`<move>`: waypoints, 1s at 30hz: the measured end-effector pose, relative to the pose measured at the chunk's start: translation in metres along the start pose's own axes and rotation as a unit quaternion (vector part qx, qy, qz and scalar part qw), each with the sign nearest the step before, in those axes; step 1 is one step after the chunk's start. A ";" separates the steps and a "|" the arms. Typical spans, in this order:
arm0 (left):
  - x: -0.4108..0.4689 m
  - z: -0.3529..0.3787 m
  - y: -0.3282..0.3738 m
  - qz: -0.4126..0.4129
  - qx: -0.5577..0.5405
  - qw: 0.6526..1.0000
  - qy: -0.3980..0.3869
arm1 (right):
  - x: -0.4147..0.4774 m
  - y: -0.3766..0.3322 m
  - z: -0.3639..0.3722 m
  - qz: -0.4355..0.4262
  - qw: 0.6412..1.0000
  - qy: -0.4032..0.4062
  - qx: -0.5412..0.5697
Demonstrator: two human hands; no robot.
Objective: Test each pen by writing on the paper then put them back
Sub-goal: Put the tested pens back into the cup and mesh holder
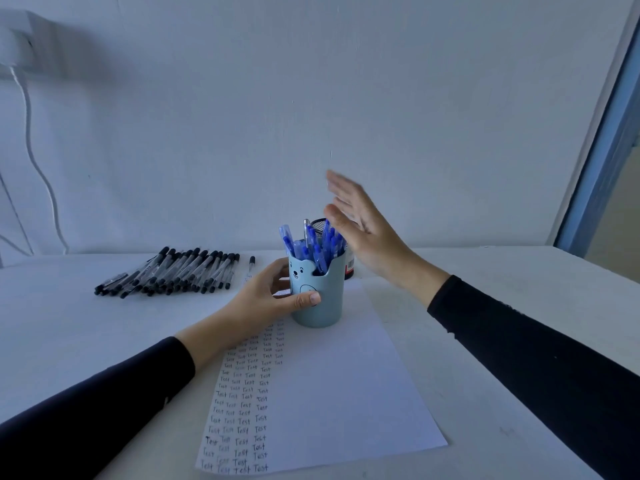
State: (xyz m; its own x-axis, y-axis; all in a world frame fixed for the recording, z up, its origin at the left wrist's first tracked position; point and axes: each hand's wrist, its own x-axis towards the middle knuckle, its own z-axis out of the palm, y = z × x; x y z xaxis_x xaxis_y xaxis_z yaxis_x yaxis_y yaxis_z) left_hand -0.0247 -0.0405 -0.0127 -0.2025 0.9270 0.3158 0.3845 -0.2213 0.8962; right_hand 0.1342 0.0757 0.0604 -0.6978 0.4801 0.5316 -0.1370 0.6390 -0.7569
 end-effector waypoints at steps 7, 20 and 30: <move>-0.001 -0.001 0.000 -0.006 0.008 1.000 0.000 | 0.025 0.044 -0.027 0.114 0.990 -0.038 -0.075; 0.036 -0.021 0.011 -0.048 0.019 0.998 -0.021 | 0.017 0.067 -0.059 0.123 0.983 0.133 -0.011; 0.108 0.013 -0.009 -0.079 0.032 0.996 0.010 | 0.009 0.079 -0.108 0.145 0.951 0.262 0.073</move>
State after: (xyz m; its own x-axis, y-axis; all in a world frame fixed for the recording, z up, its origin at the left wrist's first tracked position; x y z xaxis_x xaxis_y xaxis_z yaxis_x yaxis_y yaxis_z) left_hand -0.0382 0.0658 0.0088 -0.2823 0.9423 0.1798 0.4033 -0.0534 0.9135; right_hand 0.1932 0.1948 0.0466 -0.2795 0.8821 0.3792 -0.1141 0.3616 -0.9253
